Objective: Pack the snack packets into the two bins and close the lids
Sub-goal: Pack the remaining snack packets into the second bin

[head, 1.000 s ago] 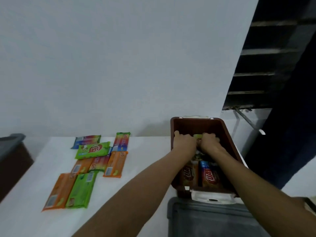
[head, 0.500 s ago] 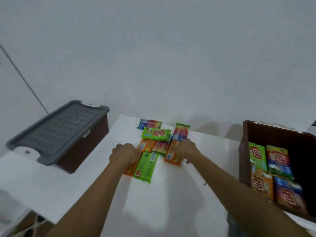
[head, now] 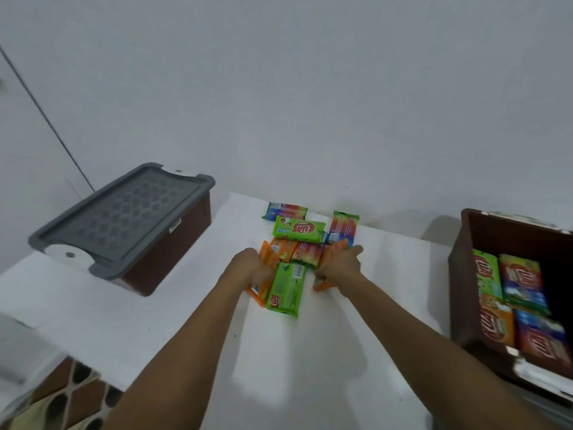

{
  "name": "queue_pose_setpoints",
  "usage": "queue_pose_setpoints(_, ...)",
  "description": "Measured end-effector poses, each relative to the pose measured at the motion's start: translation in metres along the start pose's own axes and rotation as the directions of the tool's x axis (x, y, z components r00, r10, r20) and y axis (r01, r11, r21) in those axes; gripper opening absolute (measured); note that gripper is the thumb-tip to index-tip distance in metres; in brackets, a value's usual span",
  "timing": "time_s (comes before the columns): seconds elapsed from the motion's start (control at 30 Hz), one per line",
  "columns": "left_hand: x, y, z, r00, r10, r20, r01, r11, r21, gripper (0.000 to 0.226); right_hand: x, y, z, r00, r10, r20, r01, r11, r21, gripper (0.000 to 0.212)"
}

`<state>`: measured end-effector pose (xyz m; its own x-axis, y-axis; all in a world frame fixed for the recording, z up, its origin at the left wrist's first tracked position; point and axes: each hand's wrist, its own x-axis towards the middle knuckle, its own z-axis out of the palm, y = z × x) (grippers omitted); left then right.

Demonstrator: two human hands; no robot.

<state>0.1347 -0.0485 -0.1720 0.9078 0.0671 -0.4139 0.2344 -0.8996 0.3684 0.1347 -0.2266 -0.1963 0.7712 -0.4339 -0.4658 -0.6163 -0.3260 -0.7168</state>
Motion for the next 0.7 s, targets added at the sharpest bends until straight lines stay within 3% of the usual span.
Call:
queue_pose_setpoints(0.03, -0.005, 0.008, -0.002, 0.999, 0.027, -0.032, -0.028, 0.999, -0.025, 0.02, -0.004, 0.001, -0.005, 0.998, 0.025, 0.062, -0.029, 0.998, 0.052, 0.086)
queue_pose_setpoints(0.1, -0.014, 0.031, -0.008, 0.986, 0.108, -0.126, -0.123, 0.986, -0.111, 0.019, -0.016, 0.001, -0.023, 0.984, 0.012, 0.178, -0.023, 0.998, 0.062, 0.038)
queue_pose_setpoints(0.17, -0.028, 0.07, -0.016, 0.951, 0.242, -0.192, -0.278, 0.942, -0.189, 0.022, -0.028, 0.002, -0.055, 0.951, -0.095, 0.294, 0.076, 0.994, 0.077, 0.011)
queue_pose_setpoints(0.27, -0.064, 0.144, -0.024, 0.879, 0.431, -0.203, -0.475, 0.825, -0.307, 0.027, -0.041, 0.007, -0.124, 0.919, -0.302, 0.251, 0.243, 0.94, 0.242, 0.027)
queue_pose_setpoints(0.37, -0.098, 0.22, -0.006, 0.807, 0.582, -0.096, -0.574, 0.738, -0.354, 0.034, -0.046, 0.027, -0.209, 0.948, -0.317, -0.009, 0.306, 0.907, 0.291, 0.036)
queue_pose_setpoints(0.43, -0.115, 0.262, 0.022, 0.756, 0.655, -0.015, -0.625, 0.714, -0.316, 0.04, -0.046, 0.053, -0.256, 0.967, -0.228, -0.113, 0.246, 0.951, 0.19, 0.053)
queue_pose_setpoints(0.53, -0.14, 0.303, 0.074, 0.688, 0.722, 0.074, -0.718, 0.692, -0.076, 0.05, -0.056, 0.094, -0.297, 0.993, 0.034, -0.113, -0.031, 0.999, 0.026, 0.086)
queue_pose_setpoints(0.63, -0.156, 0.32, 0.127, 0.661, 0.749, 0.048, -0.741, 0.642, 0.197, 0.052, -0.059, 0.124, -0.302, 0.98, 0.152, -0.13, -0.184, 0.941, -0.285, 0.084)
queue_pose_setpoints(0.7, -0.155, 0.321, 0.152, 0.7, 0.713, 0.042, -0.698, 0.671, 0.249, 0.047, -0.056, 0.129, -0.293, 0.971, 0.142, -0.192, -0.217, 0.862, -0.458, 0.074)
